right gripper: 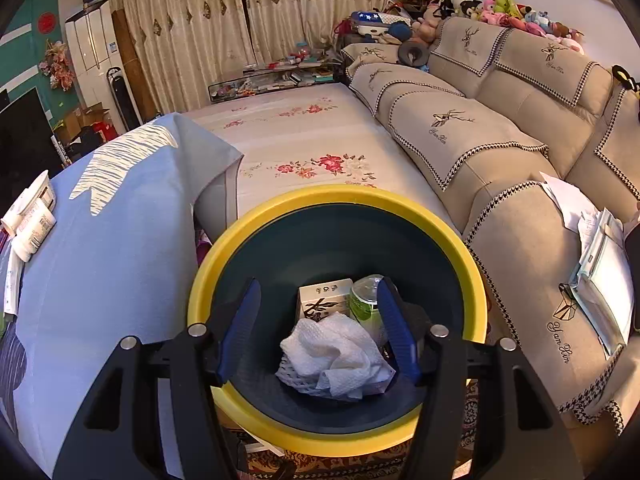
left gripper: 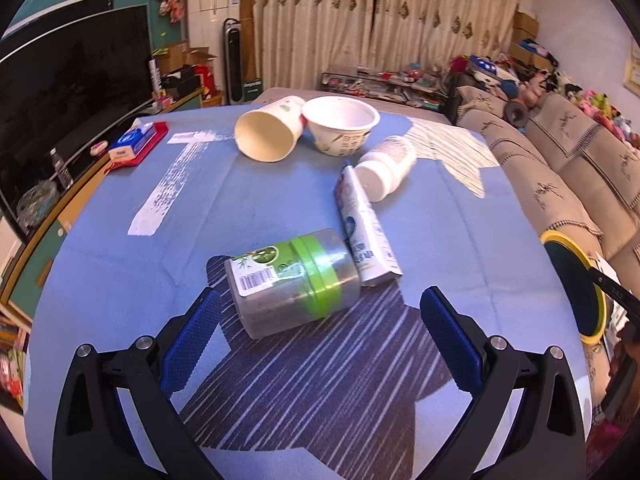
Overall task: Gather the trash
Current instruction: 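Grasp the clear green-lidded jar with the left gripper and lift it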
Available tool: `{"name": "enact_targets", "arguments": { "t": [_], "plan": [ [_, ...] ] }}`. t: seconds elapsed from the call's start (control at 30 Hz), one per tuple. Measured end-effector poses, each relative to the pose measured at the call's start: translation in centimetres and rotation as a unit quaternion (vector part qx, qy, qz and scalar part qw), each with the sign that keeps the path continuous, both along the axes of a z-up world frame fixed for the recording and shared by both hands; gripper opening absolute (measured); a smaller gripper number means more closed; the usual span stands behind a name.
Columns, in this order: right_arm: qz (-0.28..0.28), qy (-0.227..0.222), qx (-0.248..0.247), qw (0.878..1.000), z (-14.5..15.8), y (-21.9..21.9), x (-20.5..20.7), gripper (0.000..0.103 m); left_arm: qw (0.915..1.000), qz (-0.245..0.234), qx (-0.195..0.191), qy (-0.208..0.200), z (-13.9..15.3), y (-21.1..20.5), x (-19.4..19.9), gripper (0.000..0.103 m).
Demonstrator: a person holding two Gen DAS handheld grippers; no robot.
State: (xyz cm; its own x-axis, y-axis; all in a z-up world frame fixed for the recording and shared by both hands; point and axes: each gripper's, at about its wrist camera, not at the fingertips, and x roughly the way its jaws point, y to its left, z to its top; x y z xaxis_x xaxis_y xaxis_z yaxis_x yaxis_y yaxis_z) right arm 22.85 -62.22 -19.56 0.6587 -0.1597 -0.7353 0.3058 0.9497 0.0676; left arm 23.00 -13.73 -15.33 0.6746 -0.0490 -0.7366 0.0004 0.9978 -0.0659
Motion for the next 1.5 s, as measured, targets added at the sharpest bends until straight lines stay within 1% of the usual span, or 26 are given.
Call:
{"name": "enact_targets", "arguments": {
  "t": [0.1, 0.27, 0.37, 0.73, 0.87, 0.93, 1.0, 1.2, 1.33, 1.5],
  "plan": [
    [0.005, -0.002, 0.000, 1.000, 0.1, 0.4, 0.1, 0.059, 0.9997, 0.023, -0.002, 0.007, -0.6, 0.6, 0.8, 0.098],
    [0.014, 0.001, 0.002, 1.000, -0.1, 0.9, 0.3, 0.059, 0.9987, 0.047, -0.002, 0.019, -1.5, 0.9, 1.8, 0.098],
    [0.018, 0.002, 0.003, 1.000, -0.2, 0.9, 0.4, 0.059, 0.9983, 0.053, -0.009, 0.023, -2.1, 0.9, 2.4, 0.098],
    [0.023, -0.001, 0.006, 1.000, 0.0, 1.1, 0.2, 0.060, 0.9964, 0.079, -0.002, 0.032, -3.1, 1.5, 3.7, 0.097],
    [0.025, 0.000, 0.009, 1.000, 0.0, 1.2, 0.1, 0.060, 0.9971, 0.071, -0.003, 0.029, -3.3, 1.6, 3.7, 0.093],
    [0.026, 0.000, 0.009, 1.000, 0.0, 1.3, -0.1, 0.060, 0.9982, 0.056, -0.004, 0.019, -3.1, 1.3, 3.6, 0.081],
    [0.028, -0.002, 0.010, 1.000, 0.2, 1.4, -0.2, 0.060, 0.9984, 0.054, 0.004, 0.017, -3.0, 1.3, 3.5, 0.080],
    [0.028, -0.013, 0.015, 0.999, 0.7, 1.6, -1.5, 0.060, 0.9992, 0.039, 0.002, 0.012, -2.1, 1.8, 2.4, 0.080],
    [0.020, -0.017, 0.020, 0.999, 0.8, 1.4, -2.7, 0.060, 0.9999, 0.014, 0.000, -0.009, 0.0, 1.2, 0.8, 0.080],
    [0.008, -0.020, 0.024, 0.999, 0.8, 1.0, -4.9, 0.060, 0.9986, -0.036, -0.010, -0.037, 2.7, -1.2, -0.8, 0.080]
  ]
}}
